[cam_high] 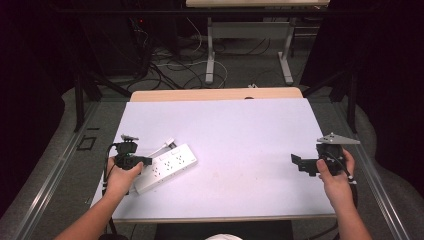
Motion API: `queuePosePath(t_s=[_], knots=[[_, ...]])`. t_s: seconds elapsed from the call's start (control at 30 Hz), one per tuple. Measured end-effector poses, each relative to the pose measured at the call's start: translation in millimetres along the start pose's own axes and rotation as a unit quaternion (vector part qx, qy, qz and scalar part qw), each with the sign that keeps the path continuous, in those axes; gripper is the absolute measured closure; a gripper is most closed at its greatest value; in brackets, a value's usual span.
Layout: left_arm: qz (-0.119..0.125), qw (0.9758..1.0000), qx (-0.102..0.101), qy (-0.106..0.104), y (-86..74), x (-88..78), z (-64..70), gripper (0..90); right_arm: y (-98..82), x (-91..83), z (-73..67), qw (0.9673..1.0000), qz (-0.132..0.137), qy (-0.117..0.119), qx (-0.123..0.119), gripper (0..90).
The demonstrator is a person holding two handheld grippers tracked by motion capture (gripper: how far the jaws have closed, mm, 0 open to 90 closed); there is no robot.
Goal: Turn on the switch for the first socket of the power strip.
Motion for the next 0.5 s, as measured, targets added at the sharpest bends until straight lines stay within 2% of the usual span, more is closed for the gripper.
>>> queuePosePath(t_s=[0.07, 0.27, 0.3, 0.33, 0.4, 0.47, 0.5], knots=[[0.007, 1.0000, 0.003, 0.005, 1.7, -0.1, 0.8, 72.7, 0.4, 0.4, 0.0, 1.0000, 0.002, 0.000, 0.001, 0.0], [0.008, 0.9998, 0.019, -0.001, 3.7, -1.4, 4.3, 62.9, 0.9, -0.3, 0.7, 1.0000, 0.004, -0.001, 0.002, 0.0], [0.019, 0.9997, 0.015, 0.002, 5.3, 0.2, 5.1, 61.5, 0.8, 0.1, -0.2, 1.0000, 0.004, -0.001, 0.006, 0.0], [0.012, 0.9997, 0.019, -0.003, 4.6, -0.8, 5.7, 60.0, 0.9, 0.3, -0.1, 1.0000, 0.005, 0.000, 0.004, 0.0], [0.025, 0.9995, 0.020, 0.000, 6.4, 1.5, 6.5, 56.9, 0.7, 0.3, -0.3, 1.0000, 0.004, 0.000, 0.004, 0.0], [0.019, 0.9995, 0.025, -0.001, 5.7, 1.1, 6.9, 54.6, 0.6, 0.6, -0.2, 1.0000, 0.004, 0.000, 0.004, 0.0], [0.030, 0.9992, 0.026, 0.003, 7.2, 2.7, 6.9, 53.4, 0.4, 0.7, -0.1, 1.0000, 0.004, 0.000, 0.004, 0.0]])
Point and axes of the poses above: each handheld gripper's, and its own axes: x roughly forward along the jaws, y roughly out of its top, z roughly to its right, the point moved 10 cm from there along x, roughly forward along the jaws, and after that the axes turned 3 degrees about x, right-handed, at the moved point
